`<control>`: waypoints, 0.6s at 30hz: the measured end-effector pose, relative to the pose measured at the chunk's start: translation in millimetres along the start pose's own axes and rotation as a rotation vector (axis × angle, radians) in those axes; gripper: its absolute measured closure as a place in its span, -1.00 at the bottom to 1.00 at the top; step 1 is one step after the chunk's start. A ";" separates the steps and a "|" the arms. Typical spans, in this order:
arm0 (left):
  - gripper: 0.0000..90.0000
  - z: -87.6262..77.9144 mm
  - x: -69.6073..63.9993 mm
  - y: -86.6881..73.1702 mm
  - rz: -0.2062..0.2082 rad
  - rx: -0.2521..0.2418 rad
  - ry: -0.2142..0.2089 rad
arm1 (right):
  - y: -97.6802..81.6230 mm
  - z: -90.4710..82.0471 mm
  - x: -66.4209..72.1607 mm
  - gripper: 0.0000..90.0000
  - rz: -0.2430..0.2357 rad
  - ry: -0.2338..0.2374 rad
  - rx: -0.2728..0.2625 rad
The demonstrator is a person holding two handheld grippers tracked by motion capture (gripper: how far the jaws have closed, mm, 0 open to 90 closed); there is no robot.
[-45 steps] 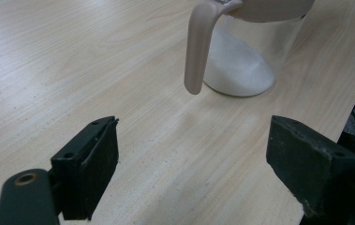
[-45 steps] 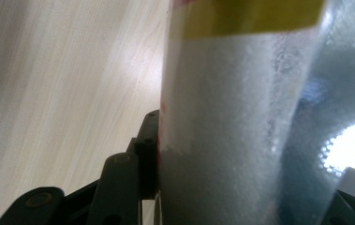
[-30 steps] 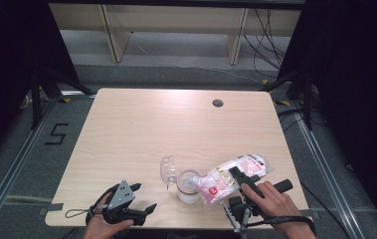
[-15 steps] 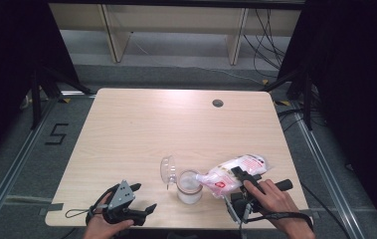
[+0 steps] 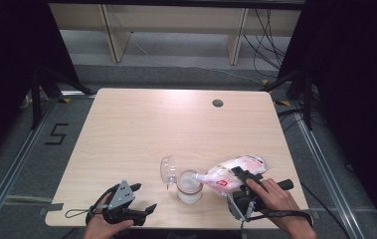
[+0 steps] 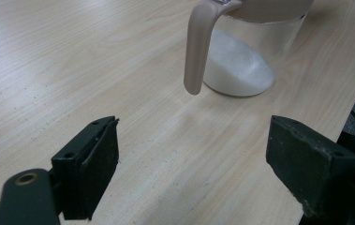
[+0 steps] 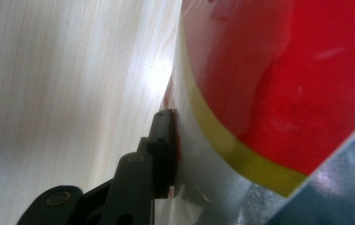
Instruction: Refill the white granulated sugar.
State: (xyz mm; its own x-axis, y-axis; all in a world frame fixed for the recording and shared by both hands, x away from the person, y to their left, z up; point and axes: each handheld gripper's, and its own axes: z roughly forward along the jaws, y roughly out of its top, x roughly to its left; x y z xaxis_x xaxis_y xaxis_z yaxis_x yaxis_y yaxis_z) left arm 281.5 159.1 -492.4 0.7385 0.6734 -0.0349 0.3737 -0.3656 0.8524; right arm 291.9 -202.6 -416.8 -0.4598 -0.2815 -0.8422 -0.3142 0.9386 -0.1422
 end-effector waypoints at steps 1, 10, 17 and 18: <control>-0.62 0.0 0.1 0.0 0.000 0.000 0.000 | -1.4 -0.2 4.4 0.51 0.060 0.005 0.006; -0.62 -0.2 0.4 0.1 0.001 0.002 -0.004 | -10.0 8.0 -1.6 0.53 0.022 -0.028 -0.098; -0.62 1.1 -0.6 -0.2 0.002 0.002 -0.009 | -22.9 9.5 7.5 0.53 0.282 -0.006 -0.108; -0.62 1.2 -0.2 0.0 0.009 0.002 -0.008 | -24.1 10.1 8.6 0.54 0.308 -0.004 -0.110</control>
State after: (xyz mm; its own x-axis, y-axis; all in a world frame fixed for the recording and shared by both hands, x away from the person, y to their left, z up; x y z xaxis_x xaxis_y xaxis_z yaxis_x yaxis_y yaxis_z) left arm 282.1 158.2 -493.0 0.7466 0.6645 -0.0315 0.3681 -0.3732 0.8516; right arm 303.9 -225.6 -425.8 -0.5439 0.0130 -0.8391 -0.2489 0.9524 0.1760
